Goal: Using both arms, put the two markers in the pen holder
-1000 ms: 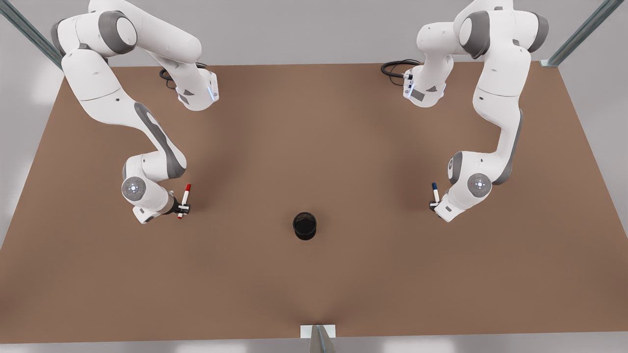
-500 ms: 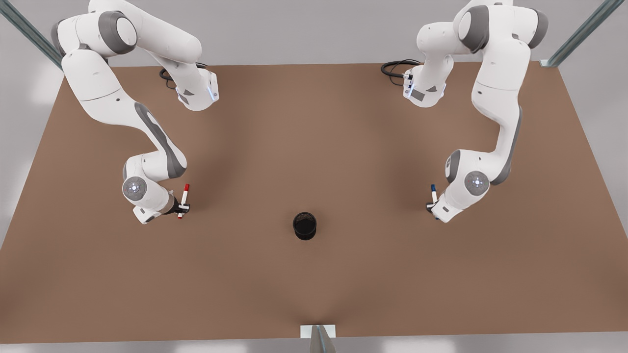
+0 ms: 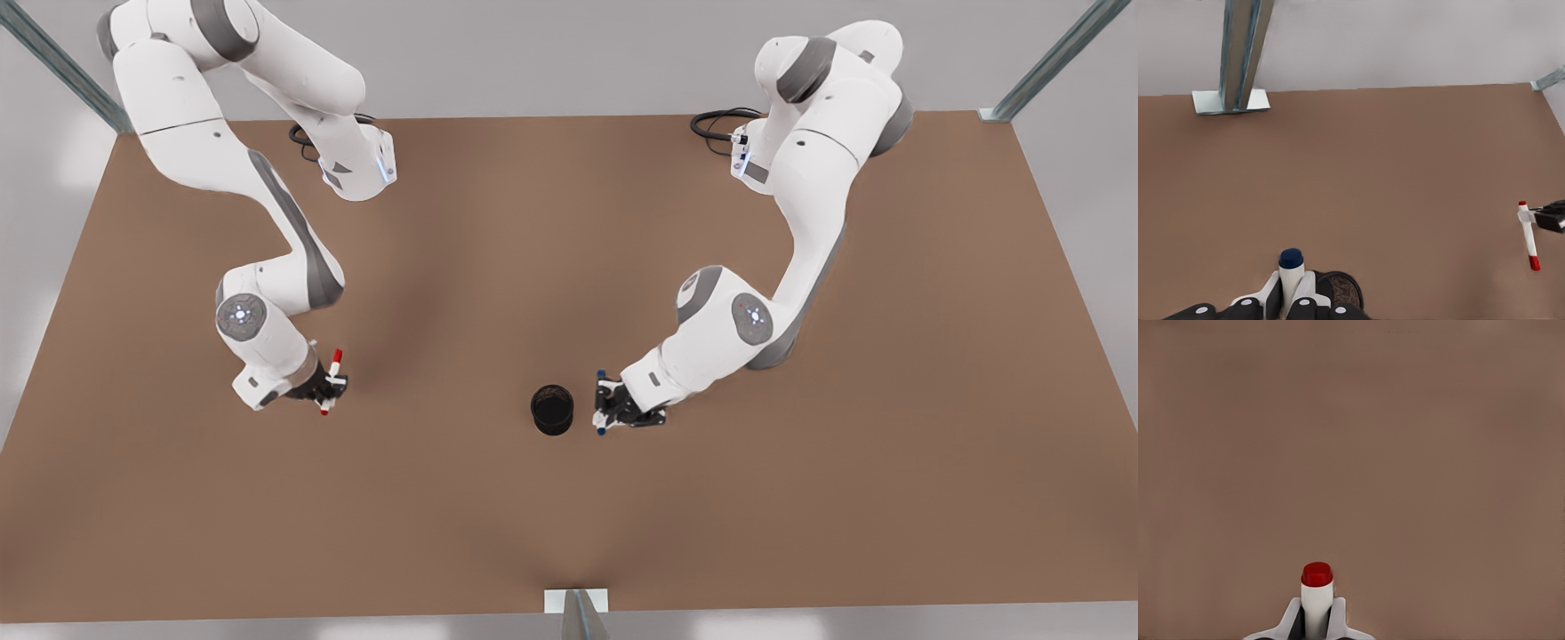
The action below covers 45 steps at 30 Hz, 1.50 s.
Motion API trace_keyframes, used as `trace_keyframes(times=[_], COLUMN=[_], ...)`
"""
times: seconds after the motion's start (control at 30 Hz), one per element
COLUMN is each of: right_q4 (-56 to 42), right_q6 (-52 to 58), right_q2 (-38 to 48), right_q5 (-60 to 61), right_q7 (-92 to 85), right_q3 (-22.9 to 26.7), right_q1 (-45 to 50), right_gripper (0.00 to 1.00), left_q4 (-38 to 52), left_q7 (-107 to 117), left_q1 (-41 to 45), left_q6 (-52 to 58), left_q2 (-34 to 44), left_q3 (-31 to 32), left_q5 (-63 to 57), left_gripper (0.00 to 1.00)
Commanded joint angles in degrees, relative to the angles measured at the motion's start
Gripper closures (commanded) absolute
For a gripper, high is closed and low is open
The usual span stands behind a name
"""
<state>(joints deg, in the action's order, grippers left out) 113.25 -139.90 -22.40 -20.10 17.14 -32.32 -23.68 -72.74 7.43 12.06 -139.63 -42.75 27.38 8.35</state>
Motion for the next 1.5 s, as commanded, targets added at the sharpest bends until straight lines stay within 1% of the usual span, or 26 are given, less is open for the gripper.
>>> trace_keyframes(times=[0.0,0.1,0.13,0.27,0.37,0.47,0.57,0.67,0.8,0.83,0.9,0.93,0.97,1.0,1.03,1.1,1.13,1.17,1.23,1.27,1.3,1.33,1.37,1.4,1.43,1.47], right_q4=[-4.6,-11.7,-13.2,-13.3,-13.1,-13.3,-13.6,-16.5,-16.6,-16.6,-16.3,-16.4,-16.4,-16.4,-16.5,-16.4,-16.4,-16.5,-17.5,-18.2,-20.2,-24.9,-28.7,-34.8,-36.2,-37.0], right_q6=[6.7,8.3,8.1,5.0,-2.7,-13.8,-20.0,-20.9,-20.9,-20.9,-20.9,-20.9,-20.9,-20.9,-20.9,-20.9,-20.9,-20.9,-21.0,-24.6,-26.0,-26.0,-26.0,-26.0,-26.1,-27.2], right_q2=[0.4,0.1,-0.2,0.0,-1.2,-4.0,-8.0,-10.5,-10.5,-10.5,-10.5,-10.5,-10.5,-10.5,-10.5,-10.5,-10.5,-10.5,-10.4,-10.5,-11.0,-12.4,-13.5,-15.9,-17.0,-18.4], right_q5=[-0.4,2.3,3.8,6.2,6.0,2.2,-2.5,-4.1,-4.2,-4.2,-4.9,-4.9,-5.0,-5.0,-5.0,-5.0,-5.0,-5.1,-5.6,-5.4,-5.2,-5.2,-5.3,-5.3,-5.3,-5.3], right_q7=[1.7,1.8,1.6,0.0,0.0,0.2,0.3,0.5,1.5,1.5,1.5,1.6,1.6,1.6,1.6,1.6,1.6,1.6,1.6,1.7,3.0,5.4,7.3,8.6,8.8,8.8], right_q3=[-3.4,-9.5,-10.4,-18.6,-19.2,-19.1,-18.3,-16.1,-16.0,-15.9,-15.9,-15.9,-15.9,-15.9,-15.9,-15.9,-15.9,-15.9,-16.8,-16.6,-13.5,-8.5,-4.8,0.6,3.2,4.0], right_q1=[0.0,0.0,0.1,-5.9,-3.3,-1.8,0.4,4.5,5.7,5.7,5.7,5.7,5.6,5.7,5.6,5.5,5.6,5.8,6.7,9.5,15.7,23.3,28.3,35.1,37.7,38.3], right_gripper=[0.76,0.76,0.76,0.76,0.76,0.76,0.76,0.76,0.76,0.76,0.76,0.76,0.76,0.76,0.76,0.76,0.76,0.76,0.76,0.76,0.76,0.76,0.76,0.76,0.76,0.76], left_q4=[0.5,0.5,0.4,0.1,-0.2,-1.0,-2.8,-5.4,-9.5,-10.3,-14.5,-15.4,-16.9,-17.4,-17.0,-13.7,-7.2,-4.4,-2.8,-1.9,-0.2,0.0,-0.1,-2.5,-5.7,-5.6], left_q7=[-8.3,-15.3,-18.0,-24.4,-24.7,-26.0,-26.8,-29.9,-31.4,-31.4,-34.1,-34.1,-34.0,-33.8,-33.5,-28.8,-17.3,-8.3,-1.1,-1.0,-0.8,-0.8,-1.2,-2.3,-5.9,-6.0], left_q1=[1.7,3.0,3.1,4.5,6.7,6.3,6.2,5.6,3.9,3.9,3.8,2.3,0.6,0.2,-3.8,-13.1,-15.6,-16.7,-24.1,-26.9,-28.3,-29.4,-28.1,-15.3,-9.2,-9.4], left_q6=[-10.2,-16.1,-18.4,-23.9,-32.2,-32.3,-34.5,-37.4,-41.8,-42.1,-47.8,-47.8,-47.8,-47.1,-39.8,-16.1,3.3,18.0,41.4,47.6,51.4,52.4,52.6,52.4,52.3,52.3], left_q2=[-1.0,-3.7,-4.2,-5.0,-8.9,-9.7,-10.5,-10.3,-10.1,-9.7,-9.2,-8.8,-8.2,-7.2,-6.3,-2.0,-0.9,2.0,11.4,14.8,16.4,18.9,22.0,28.9,32.8,32.6], left_q3=[1.1,1.0,0.8,1.0,1.0,1.0,1.0,1.2,3.1,3.4,3.9,5.1,6.5,6.6,9.6,12.1,11.6,10.9,10.9,10.9,11.0,10.9,7.1,-12.3,-20.3,-20.3], left_q5=[4.7,4.8,4.7,4.8,4.8,4.9,4.8,4.7,4.7,4.7,1.1,-2.0,-3.4,-3.4,-3.4,-3.2,-3.9,-12.5,-21.2,-24.0,-24.0,-23.7,-22.2,-10.9,-9.8,-10.0], left_gripper=[0.79,0.79,0.79,0.79,0.79,0.79,0.79,0.79,0.79,0.69,0.41,0.05,0.0,0.0,0.0,0.0,0.0,0.0,0.0,0.0,0.0,0.0,0.0,0.0,0.0,0.0])
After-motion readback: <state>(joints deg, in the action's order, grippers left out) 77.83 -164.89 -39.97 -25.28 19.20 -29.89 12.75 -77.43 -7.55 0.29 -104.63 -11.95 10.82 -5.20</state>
